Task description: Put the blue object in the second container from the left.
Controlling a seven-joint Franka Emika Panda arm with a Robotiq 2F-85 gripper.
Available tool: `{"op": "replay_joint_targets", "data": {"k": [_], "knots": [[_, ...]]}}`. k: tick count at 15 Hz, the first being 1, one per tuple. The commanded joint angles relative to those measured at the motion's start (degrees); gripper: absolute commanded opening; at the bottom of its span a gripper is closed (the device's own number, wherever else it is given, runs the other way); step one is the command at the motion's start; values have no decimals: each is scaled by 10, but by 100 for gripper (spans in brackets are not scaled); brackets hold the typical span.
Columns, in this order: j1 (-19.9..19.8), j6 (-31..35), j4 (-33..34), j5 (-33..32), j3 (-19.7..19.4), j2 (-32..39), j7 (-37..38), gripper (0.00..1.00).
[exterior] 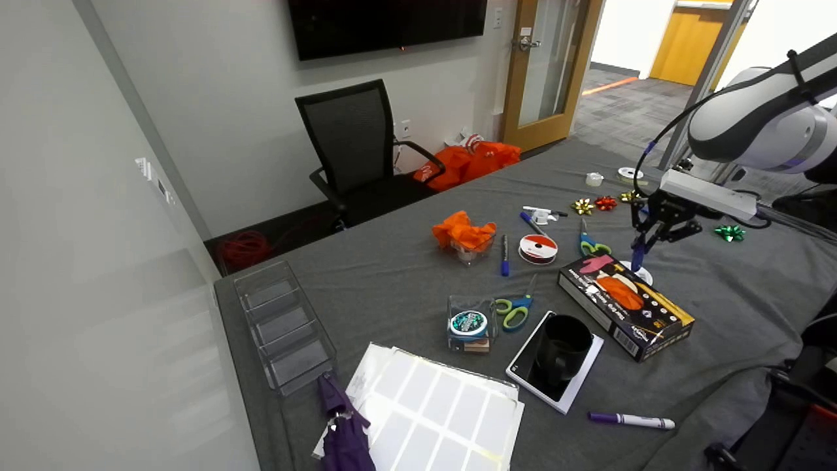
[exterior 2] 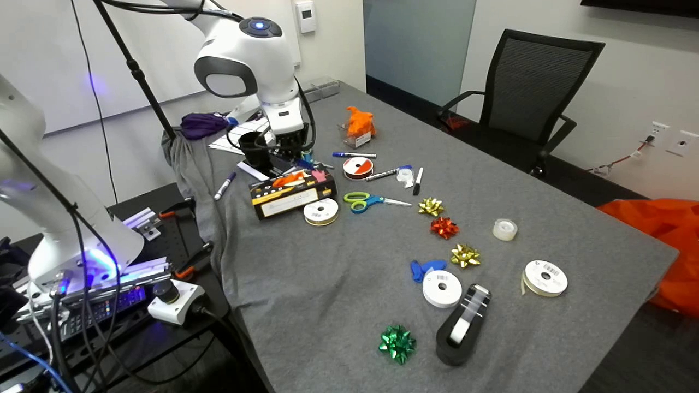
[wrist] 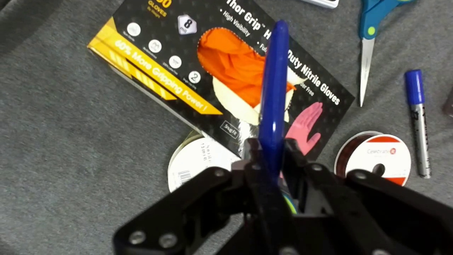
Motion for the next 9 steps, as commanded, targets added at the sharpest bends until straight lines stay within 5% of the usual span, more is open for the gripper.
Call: {"op": "replay_joint_targets", "data": {"k": [1, 9], "knots": [[6, 0, 1, 4, 6, -1, 27, 5], [105, 59, 50, 108, 99, 47, 311, 5]]}}
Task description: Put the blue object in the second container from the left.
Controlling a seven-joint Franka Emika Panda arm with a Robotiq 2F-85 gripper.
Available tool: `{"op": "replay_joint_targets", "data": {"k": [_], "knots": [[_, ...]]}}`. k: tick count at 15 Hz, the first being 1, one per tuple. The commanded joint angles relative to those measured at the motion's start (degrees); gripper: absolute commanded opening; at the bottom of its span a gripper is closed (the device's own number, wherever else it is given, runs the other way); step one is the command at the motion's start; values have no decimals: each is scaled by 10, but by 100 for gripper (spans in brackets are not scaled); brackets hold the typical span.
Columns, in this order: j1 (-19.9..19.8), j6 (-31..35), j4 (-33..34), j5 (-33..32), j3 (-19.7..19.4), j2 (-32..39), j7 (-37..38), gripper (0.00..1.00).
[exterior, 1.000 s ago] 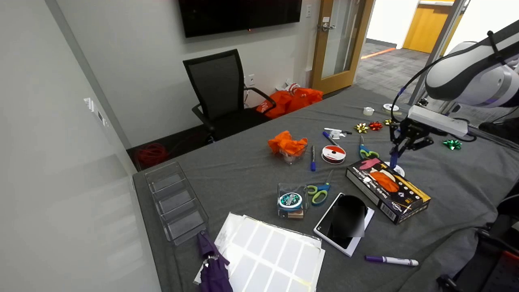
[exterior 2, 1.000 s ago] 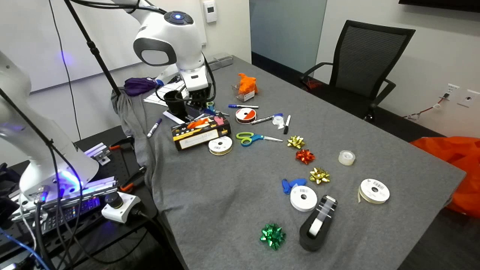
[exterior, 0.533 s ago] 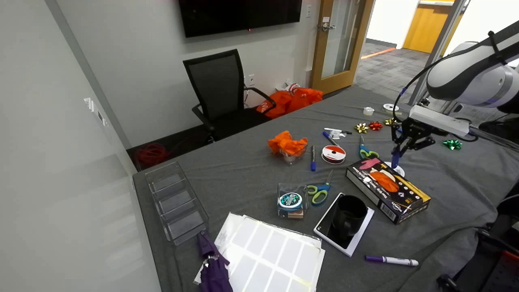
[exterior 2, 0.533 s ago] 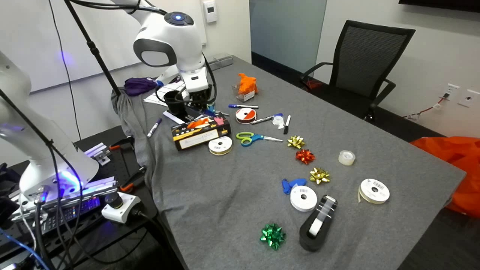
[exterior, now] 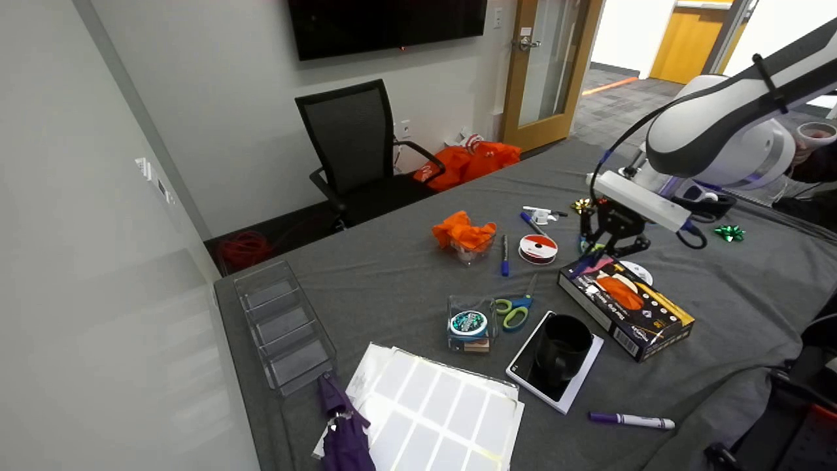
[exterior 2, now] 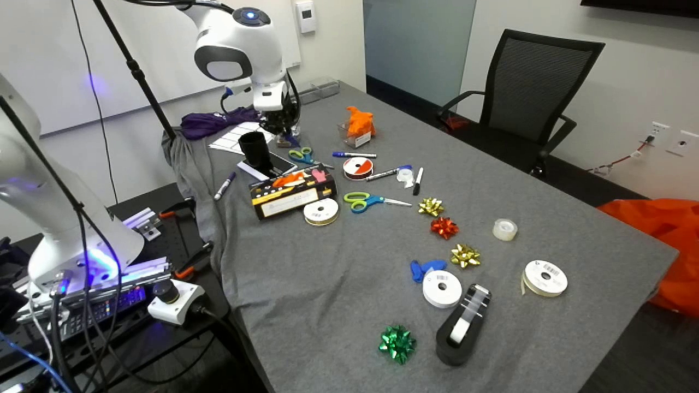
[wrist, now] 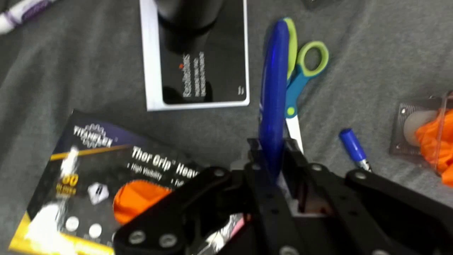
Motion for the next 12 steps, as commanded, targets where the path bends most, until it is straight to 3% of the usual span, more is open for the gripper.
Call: {"op": "replay_joint_targets", "data": {"k": [1, 3, 6, 7, 9, 12], "knots": [[38, 34, 42, 26, 32, 46, 121, 5], [60, 56, 63, 12, 41, 69, 200, 5], [105, 104, 94, -85, 23, 118, 351, 5], [145, 99, 120, -121, -18, 131, 397, 5], [187, 86, 147, -201, -50, 145, 500, 5], [202, 64, 184, -278, -46, 158, 606, 5]]}}
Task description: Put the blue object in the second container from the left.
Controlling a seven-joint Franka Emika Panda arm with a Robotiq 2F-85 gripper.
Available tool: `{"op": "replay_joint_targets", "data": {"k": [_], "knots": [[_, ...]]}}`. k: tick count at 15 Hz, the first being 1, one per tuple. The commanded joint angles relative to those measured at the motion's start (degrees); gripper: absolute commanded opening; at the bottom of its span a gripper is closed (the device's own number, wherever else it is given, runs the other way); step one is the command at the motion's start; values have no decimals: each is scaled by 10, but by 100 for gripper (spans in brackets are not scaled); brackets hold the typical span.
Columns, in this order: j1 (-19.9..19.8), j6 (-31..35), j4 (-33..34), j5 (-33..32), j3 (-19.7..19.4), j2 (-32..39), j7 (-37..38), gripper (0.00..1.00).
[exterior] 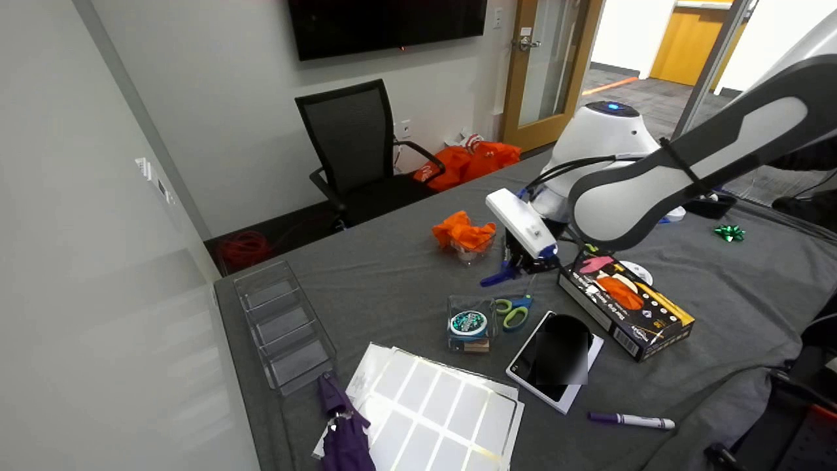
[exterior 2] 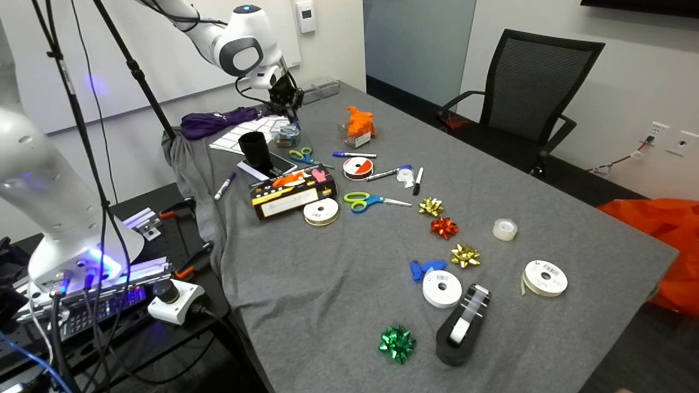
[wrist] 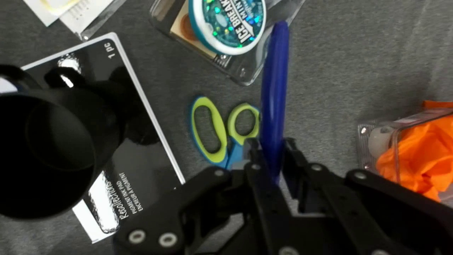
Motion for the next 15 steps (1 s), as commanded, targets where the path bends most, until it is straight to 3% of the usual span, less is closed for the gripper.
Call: {"op": "replay_joint_targets", "data": {"k": [1, 11, 15], "knots": [[25, -20, 36, -56, -5, 18, 89, 5], [39, -100, 84, -128, 5, 63, 186, 5], [56, -121, 94, -185, -2, 66, 216, 5]]}}
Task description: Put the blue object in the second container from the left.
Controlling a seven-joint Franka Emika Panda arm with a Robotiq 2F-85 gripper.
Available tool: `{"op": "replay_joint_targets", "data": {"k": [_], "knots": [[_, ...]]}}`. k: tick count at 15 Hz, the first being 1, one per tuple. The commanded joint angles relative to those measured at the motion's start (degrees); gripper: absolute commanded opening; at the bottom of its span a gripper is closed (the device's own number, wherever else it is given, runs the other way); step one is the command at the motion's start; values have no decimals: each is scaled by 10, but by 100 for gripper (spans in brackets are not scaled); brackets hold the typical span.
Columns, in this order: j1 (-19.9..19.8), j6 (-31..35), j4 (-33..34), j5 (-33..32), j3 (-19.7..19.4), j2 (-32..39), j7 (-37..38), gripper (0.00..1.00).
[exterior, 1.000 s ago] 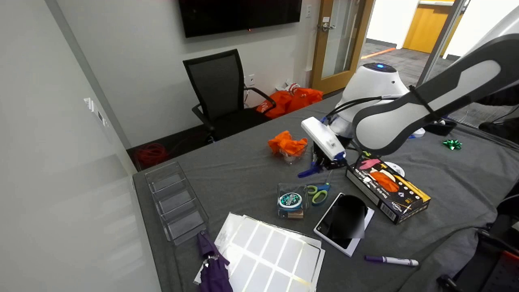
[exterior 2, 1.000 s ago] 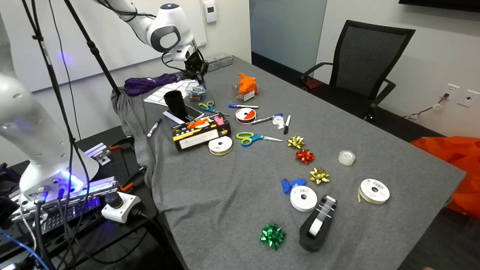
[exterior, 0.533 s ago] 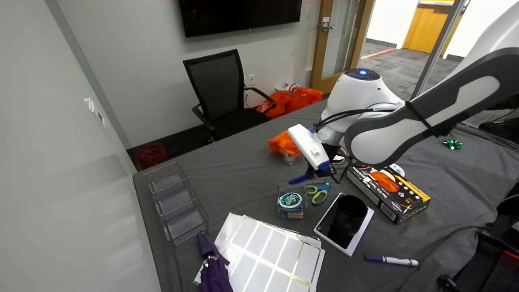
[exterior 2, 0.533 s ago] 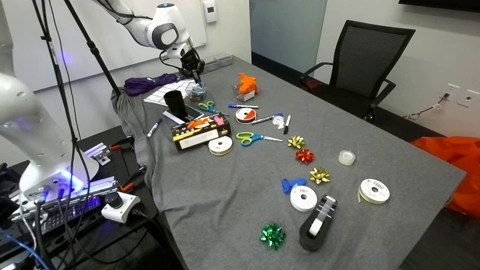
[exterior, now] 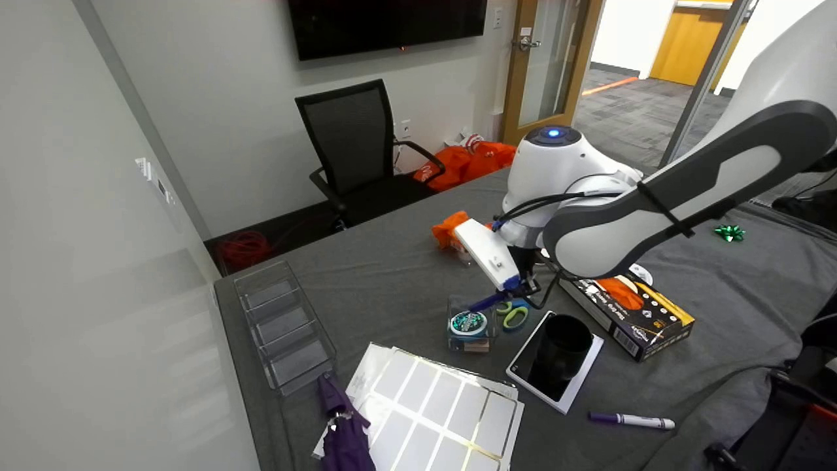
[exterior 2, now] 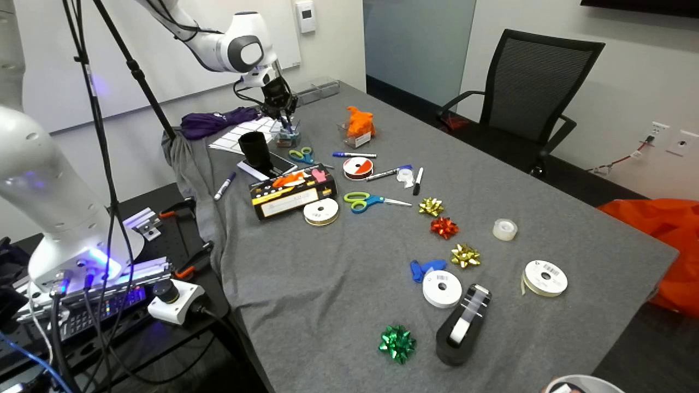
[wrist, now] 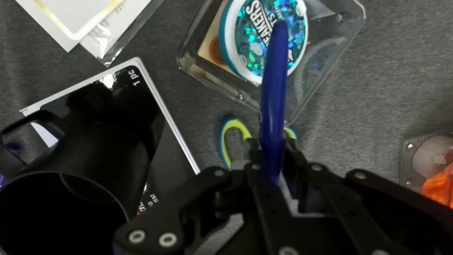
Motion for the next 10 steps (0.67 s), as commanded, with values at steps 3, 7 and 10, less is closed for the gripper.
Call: {"op": "replay_joint_targets", "data": {"k": [3, 7, 10], "knots": [[21, -28, 25, -79, -3, 5, 48, 5], [25, -68, 47, -123, 2, 13, 54, 5], [20, -88, 65, -138, 7, 26, 49, 5]]}}
